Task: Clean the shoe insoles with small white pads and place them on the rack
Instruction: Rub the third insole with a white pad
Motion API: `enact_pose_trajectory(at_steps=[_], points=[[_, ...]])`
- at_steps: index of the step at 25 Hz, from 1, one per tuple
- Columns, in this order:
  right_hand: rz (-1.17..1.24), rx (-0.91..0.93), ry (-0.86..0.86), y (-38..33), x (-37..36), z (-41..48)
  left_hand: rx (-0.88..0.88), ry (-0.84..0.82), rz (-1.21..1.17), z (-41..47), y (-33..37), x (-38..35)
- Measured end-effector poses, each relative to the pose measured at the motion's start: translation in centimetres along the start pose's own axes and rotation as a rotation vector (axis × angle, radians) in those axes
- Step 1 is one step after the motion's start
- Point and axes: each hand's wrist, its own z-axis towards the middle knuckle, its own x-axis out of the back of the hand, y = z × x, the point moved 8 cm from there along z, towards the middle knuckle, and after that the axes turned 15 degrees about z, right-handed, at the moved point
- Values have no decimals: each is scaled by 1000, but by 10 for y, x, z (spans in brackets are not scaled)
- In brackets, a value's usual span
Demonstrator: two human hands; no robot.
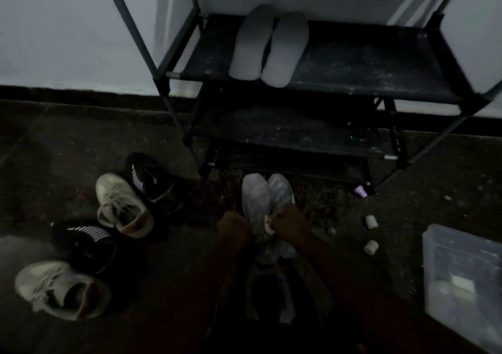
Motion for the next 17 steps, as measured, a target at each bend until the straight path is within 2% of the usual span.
enact_pose_trajectory(at_steps=[8, 11, 17], points=[[105, 187, 98, -68, 59, -111, -133, 66, -47, -111, 50, 77], [85, 238, 91, -93, 83, -153, -107, 54, -272, -152, 67, 99], [219, 332, 136, -142, 144, -264, -257, 18, -480, -248, 113, 133]])
